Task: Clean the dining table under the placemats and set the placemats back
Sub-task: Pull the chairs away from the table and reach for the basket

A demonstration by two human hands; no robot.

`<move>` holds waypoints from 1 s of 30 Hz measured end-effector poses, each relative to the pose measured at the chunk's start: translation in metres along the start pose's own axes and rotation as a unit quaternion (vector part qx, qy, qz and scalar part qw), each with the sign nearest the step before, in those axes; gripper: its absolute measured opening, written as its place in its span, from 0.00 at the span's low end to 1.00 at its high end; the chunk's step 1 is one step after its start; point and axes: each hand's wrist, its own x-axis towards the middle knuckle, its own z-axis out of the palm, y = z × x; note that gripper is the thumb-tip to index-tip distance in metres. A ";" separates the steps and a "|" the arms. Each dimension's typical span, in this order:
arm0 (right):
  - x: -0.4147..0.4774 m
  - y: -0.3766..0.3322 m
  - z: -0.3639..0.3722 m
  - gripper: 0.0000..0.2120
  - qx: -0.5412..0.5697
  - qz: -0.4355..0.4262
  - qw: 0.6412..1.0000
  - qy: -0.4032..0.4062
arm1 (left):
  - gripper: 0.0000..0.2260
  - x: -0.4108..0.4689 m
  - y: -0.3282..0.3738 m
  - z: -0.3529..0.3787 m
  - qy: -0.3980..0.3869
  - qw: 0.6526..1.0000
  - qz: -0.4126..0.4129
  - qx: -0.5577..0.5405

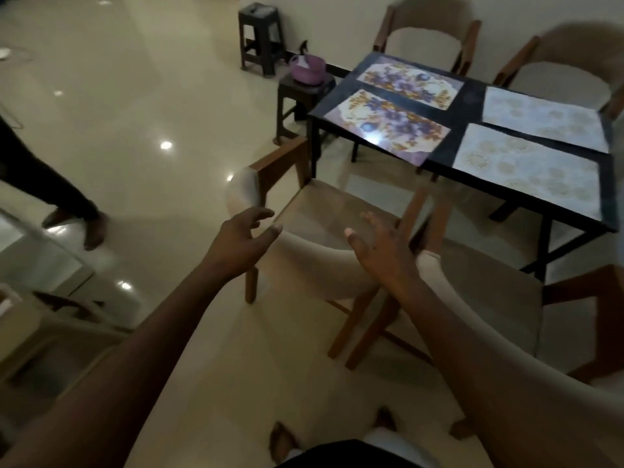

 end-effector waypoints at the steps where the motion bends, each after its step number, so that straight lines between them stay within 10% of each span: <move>1: 0.003 -0.016 0.012 0.31 -0.002 -0.005 1.000 -0.011 | 0.21 0.000 -0.013 -0.013 0.006 1.000 -0.006 0.003; 30: 0.370 -0.264 0.259 0.30 0.075 0.072 0.995 -0.005 | 0.19 0.407 -0.210 -0.218 -0.080 0.997 -0.007 -0.006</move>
